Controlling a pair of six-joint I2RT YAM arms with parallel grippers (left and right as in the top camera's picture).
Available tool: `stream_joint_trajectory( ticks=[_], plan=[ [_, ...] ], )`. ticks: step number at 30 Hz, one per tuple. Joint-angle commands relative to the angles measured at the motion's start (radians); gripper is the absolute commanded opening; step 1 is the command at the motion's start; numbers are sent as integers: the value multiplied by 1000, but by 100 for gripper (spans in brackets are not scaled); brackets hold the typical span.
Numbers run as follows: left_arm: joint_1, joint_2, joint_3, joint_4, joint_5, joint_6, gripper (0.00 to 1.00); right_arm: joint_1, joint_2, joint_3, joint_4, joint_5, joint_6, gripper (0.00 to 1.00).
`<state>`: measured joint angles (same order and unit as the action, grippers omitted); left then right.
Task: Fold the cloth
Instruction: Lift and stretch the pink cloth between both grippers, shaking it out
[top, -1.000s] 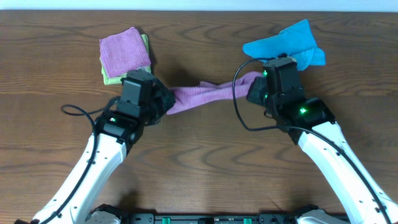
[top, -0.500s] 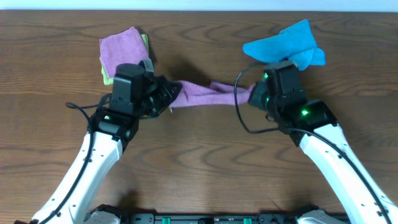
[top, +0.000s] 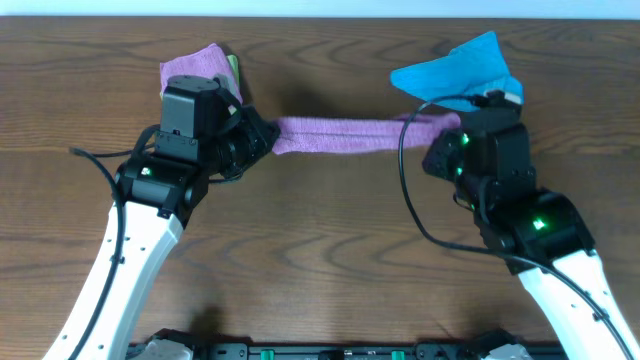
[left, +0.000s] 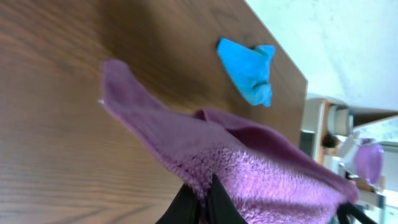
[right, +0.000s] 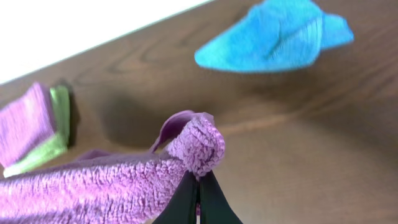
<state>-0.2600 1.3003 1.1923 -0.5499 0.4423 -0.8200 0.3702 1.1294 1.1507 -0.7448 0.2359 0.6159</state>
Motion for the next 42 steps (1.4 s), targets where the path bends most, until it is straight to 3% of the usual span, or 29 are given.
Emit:
stream_joint_trajectory(
  ticks=[1, 4, 9, 14, 19, 23, 25, 28, 31, 34, 37, 42],
  plan=[
    [5, 12, 14, 41, -50, 49, 6, -5, 10, 14, 58, 97, -19, 2],
    [4, 14, 16, 75, -48, 28, 6, -4, 11, 14, 158, 130, -19, 1],
    [-10, 21, 15, -31, -65, 61, 6, -2, 26, 12, -66, -92, 25, 2],
    [-2, 52, 15, -3, -50, 64, 6, -10, 84, 13, 161, 132, 49, 1],
    [-3, 68, 15, -27, -31, 65, 6, 4, 89, 11, -127, -139, 99, 2],
    [-3, 69, 15, -18, -35, 65, 6, 0, 110, 11, 80, 119, 112, 2],
    [-2, 69, 15, -14, -42, 65, 6, -7, 116, 12, 191, 157, 68, 2],
    [-2, 69, 15, -15, -50, 65, 6, -6, 109, 13, 82, -23, -7, 2],
    [-2, 69, 15, -22, -50, 75, 6, -2, 113, 12, -116, -131, 70, 1],
    [-2, 69, 15, -17, -69, 80, 6, -3, 122, 12, -5, 27, 97, 2],
    [-1, 69, 15, -7, -80, 80, 6, -3, 117, 13, 64, 51, 64, 2],
    [-1, 68, 16, -5, -63, 80, 6, -2, 116, 13, -87, -29, 64, 1]
  ],
)
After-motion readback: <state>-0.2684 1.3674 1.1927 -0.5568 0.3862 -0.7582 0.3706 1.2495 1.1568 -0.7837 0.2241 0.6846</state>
